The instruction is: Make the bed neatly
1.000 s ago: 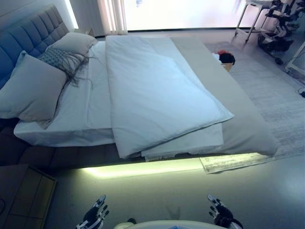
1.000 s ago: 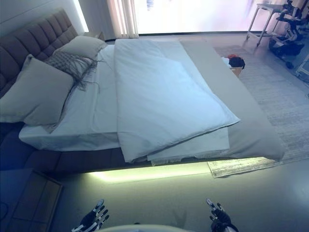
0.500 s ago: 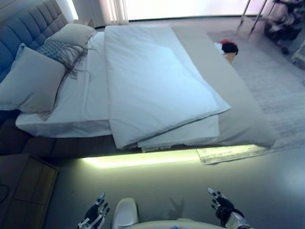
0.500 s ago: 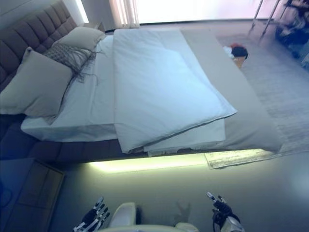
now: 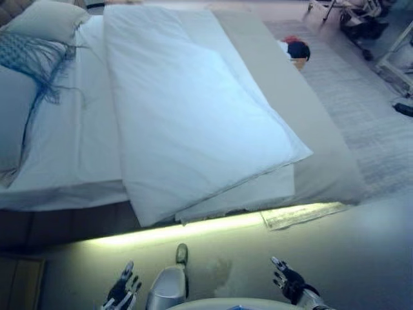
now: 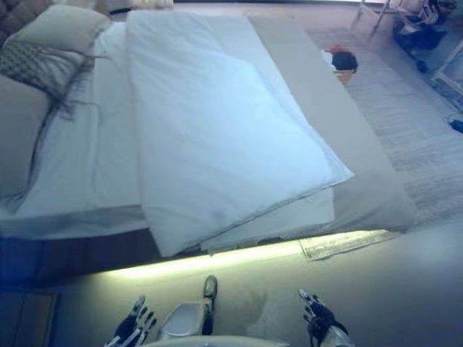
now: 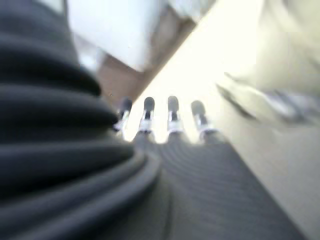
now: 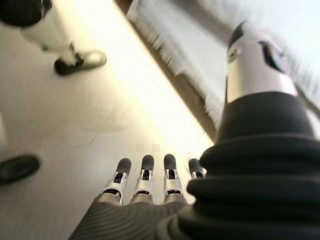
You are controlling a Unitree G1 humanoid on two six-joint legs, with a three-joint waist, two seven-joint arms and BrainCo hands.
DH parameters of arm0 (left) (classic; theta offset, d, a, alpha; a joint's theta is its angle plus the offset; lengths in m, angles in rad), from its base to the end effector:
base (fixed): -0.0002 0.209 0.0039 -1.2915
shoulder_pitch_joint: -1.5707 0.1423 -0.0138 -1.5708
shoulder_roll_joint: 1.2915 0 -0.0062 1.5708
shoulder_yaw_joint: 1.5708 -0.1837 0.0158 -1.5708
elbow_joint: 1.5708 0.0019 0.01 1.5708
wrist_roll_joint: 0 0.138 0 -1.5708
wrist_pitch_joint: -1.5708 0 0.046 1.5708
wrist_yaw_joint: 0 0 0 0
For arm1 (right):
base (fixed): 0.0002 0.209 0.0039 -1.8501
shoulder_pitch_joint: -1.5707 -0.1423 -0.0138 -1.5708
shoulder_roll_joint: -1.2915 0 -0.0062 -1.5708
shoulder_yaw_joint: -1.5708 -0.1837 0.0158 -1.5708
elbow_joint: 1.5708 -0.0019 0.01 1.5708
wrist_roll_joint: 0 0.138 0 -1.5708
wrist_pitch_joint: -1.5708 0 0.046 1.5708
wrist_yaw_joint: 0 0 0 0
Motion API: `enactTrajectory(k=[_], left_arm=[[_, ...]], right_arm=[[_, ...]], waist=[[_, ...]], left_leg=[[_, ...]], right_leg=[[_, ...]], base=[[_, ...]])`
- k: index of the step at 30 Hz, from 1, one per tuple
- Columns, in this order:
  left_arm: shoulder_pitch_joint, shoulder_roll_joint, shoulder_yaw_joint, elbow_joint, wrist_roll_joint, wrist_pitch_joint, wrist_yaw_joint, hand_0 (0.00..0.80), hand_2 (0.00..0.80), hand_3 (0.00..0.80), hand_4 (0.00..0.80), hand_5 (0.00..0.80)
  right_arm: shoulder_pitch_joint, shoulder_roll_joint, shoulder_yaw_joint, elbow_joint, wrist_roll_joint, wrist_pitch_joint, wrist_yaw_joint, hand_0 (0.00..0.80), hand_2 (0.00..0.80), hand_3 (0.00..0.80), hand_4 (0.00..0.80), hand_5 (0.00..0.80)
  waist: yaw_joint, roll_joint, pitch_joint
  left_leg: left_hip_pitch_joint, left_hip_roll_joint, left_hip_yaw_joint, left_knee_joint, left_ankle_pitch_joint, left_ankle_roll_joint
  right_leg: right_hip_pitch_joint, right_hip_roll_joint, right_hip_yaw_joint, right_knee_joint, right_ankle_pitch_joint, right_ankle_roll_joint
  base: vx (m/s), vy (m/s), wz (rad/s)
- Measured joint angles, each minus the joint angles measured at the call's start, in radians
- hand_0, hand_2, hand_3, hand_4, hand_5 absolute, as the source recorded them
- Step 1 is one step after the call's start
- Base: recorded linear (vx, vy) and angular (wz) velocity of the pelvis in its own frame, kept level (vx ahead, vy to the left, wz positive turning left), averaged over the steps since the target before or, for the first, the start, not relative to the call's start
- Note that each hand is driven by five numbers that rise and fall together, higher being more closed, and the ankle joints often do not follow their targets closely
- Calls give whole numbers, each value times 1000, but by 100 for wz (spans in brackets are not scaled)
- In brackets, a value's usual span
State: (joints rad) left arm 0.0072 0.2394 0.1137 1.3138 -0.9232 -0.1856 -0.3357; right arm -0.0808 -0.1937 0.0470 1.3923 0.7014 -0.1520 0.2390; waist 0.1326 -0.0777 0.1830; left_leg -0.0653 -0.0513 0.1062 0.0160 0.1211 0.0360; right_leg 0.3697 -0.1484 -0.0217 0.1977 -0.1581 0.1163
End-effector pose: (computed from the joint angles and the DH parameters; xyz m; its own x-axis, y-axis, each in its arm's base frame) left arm 0.0575 0.2473 -0.1122 0.5888 0.1992 -0.7834 -0.6803 0.6455 -0.3471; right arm 0.0783 -0.2199 -0.1167 0.4970 -0.0584 -0.8658 0.4776 0.8514 0.2167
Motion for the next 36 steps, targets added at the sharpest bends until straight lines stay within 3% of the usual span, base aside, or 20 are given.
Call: enactTrajectory(k=[3,5,6,7,9,11,13,15,16,18,19,22,25,30,32,36], left_arm=[[-16,34,-15,1,8,1,0,0,0,0,0,0],[-17,41,-18,3,8,2,2,0,0,0,0,0],[-18,39,-33,2,8,3,6,0,0,0,0,0],[-4,34,-46,1,7,4,9,0,0,0,0,0],[-6,32,-75,1,5,3,12,0,0,0,0,0],[-28,39,-102,-1,1,2,14,0,0,0,0,0],[-45,34,-105,0,-7,2,16,0,0,0,0,0],[-41,28,-91,0,-7,3,16,0,0,0,0,0],[-35,25,-83,0,-7,3,20,0,0,0,0,0],[-10,36,-83,-3,-4,1,25,0,0,0,0,0],[7,26,-82,-3,-3,2,32,0,0,0,0,0],[45,-23,-82,-10,7,3,40,0,0,0,0,0],[86,-45,-82,-13,7,2,43,0,0,0,0,0],[65,-47,-64,-28,7,2,24,0,0,0,0,0],[30,-47,-86,-47,7,2,6,0,0,0,0,0],[7,-41,-115,-76,6,0,-8,0,0,0,0,0]], right_arm=[[-14,12,0,-34,15,-4,22,0,0,0,0,0],[-16,10,0,-51,18,-4,27,0,0,0,0,0],[-17,2,1,-53,19,-4,28,0,0,0,0,0],[-14,-7,2,-57,26,-4,31,0,0,0,0,0],[-17,-23,10,-59,58,-4,34,0,0,0,0,0],[-28,-29,32,-56,100,-4,34,0,0,0,0,0],[-34,-28,31,-57,136,-3,35,0,0,0,0,0],[-34,-27,25,-57,158,-1,34,0,0,0,0,0],[-25,-25,16,-56,159,0,33,0,0,0,0,0],[3,-9,2,-55,165,4,34,0,0,0,0,0],[6,-12,-3,-54,170,5,34,0,0,0,0,0],[16,-49,-23,-55,193,4,35,0,0,0,0,0],[-3,-78,-34,-84,200,1,33,0,0,0,0,0],[-32,-104,-36,-97,288,0,45,0,0,0,0,0],[-41,-120,-36,-98,315,2,46,0,0,0,0,0],[-68,-126,-37,-99,372,60,47,0,0,0,0,0]], waist=[[-5,4,-21],[-5,20,-36],[-4,42,-44],[-10,75,-58],[-26,112,-82],[-39,115,-80],[-66,105,-75],[-86,88,-65],[-98,78,-62],[-91,24,-69],[-91,35,-69],[-88,94,-66],[-86,118,-63],[-86,133,-51],[-88,151,-36],[-88,159,-19]], left_leg=[[48,-16,0,-18,-44,27],[74,-16,-13,-26,-67,39],[97,-9,-23,-47,-83,45],[116,7,-24,-71,-83,43],[120,32,-28,-83,-83,42],[100,43,-40,-84,-80,34],[101,43,-58,-96,-93,18],[120,45,-84,-99,-106,-3],[137,49,-89,-98,-118,-22],[171,56,-89,-84,-148,-86],[188,95,-93,-76,-161,-114],[195,195,-90,-17,-185,-157],[191,236,-83,22,-179,-155],[130,248,-79,38,-175,-159],[106,244,-74,27,-175,-159],[105,210,-64,-9,-165,-179]], right_leg=[[-90,-32,-33,212,48,24],[-154,-41,-46,294,37,16],[-202,-57,-75,321,3,4],[-248,-66,-103,316,-30,-1],[-333,-68,-121,178,-34,3],[-422,-76,-128,1,8,36],[-491,-94,-126,-188,150,64],[-522,-111,-125,-289,256,53],[-517,-122,-126,-285,275,52],[-484,-139,-125,-268,273,42],[-471,-113,-128,-234,309,39],[-414,-13,-129,-197,272,-13],[-385,18,-155,-192,243,-32],[-392,22,-217,-190,223,-35],[-416,2,-248,-163,214,-27],[-448,-44,-247,-109,196,-8]], base=[[359,217,-10],[327,157,-17],[245,67,-29],[98,-38,-28],[24,-115,-1],[117,-182,17],[305,-175,23],[388,-222,45],[385,-281,65],[354,-326,67],[332,-351,71],[277,-342,55],[114,-266,29],[-29,-74,34],[-16,72,50],[-1,63,13]])
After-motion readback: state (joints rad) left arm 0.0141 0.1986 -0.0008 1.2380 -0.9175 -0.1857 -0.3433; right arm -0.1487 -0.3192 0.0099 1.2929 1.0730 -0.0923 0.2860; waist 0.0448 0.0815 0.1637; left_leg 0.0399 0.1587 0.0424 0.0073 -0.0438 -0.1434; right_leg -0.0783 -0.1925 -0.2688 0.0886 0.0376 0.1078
